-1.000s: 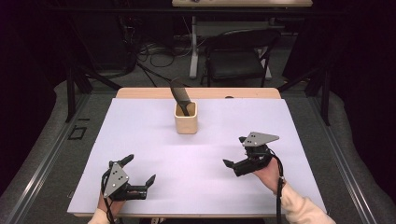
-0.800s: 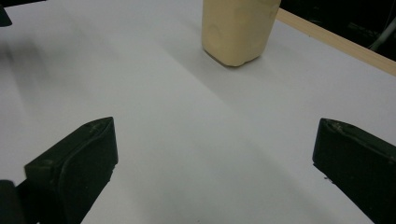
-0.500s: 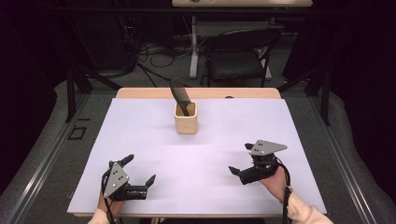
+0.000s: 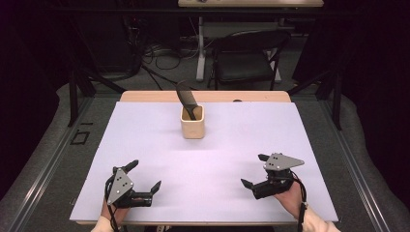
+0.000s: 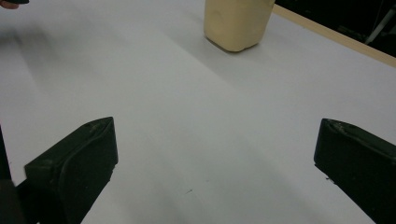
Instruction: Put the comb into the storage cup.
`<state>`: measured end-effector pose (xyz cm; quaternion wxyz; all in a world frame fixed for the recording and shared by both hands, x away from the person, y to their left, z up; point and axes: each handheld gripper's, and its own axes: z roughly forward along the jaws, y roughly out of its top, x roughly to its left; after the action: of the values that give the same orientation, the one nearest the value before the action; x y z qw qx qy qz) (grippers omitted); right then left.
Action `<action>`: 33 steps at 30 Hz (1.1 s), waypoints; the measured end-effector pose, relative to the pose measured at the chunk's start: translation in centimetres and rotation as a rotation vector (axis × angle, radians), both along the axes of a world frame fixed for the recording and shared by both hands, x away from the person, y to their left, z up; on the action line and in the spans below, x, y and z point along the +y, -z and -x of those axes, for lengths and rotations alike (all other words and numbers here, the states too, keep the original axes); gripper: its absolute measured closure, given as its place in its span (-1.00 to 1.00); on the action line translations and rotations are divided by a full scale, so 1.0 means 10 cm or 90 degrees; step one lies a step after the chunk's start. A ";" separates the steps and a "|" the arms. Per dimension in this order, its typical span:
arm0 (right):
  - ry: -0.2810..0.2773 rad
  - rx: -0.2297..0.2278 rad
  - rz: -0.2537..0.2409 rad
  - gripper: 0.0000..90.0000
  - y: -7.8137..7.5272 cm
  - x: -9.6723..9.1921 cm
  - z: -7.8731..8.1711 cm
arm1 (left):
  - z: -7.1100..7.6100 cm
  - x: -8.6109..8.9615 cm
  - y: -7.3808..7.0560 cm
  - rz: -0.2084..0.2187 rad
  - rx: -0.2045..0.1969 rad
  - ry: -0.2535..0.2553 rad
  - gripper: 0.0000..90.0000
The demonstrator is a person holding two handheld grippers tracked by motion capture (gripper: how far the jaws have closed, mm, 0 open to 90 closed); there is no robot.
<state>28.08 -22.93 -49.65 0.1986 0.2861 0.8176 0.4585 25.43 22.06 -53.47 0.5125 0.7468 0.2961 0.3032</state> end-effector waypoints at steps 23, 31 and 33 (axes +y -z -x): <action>0.015 -0.049 0.012 -1.00 0.05 -0.16 0.27 | 0.00 0.00 0.01 0.001 0.002 -0.001 -1.00; 0.013 -0.052 0.009 -1.00 0.07 -0.18 0.33 | 0.00 0.00 0.00 0.001 0.002 -0.002 -1.00; 0.014 -0.054 0.012 -1.00 0.07 -0.18 0.34 | 0.00 0.00 0.00 0.001 0.002 -0.002 -1.00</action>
<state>24.72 -24.76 -50.30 0.2411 0.2737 0.8093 0.4604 25.46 22.04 -53.52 0.5121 0.7465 0.2980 0.3029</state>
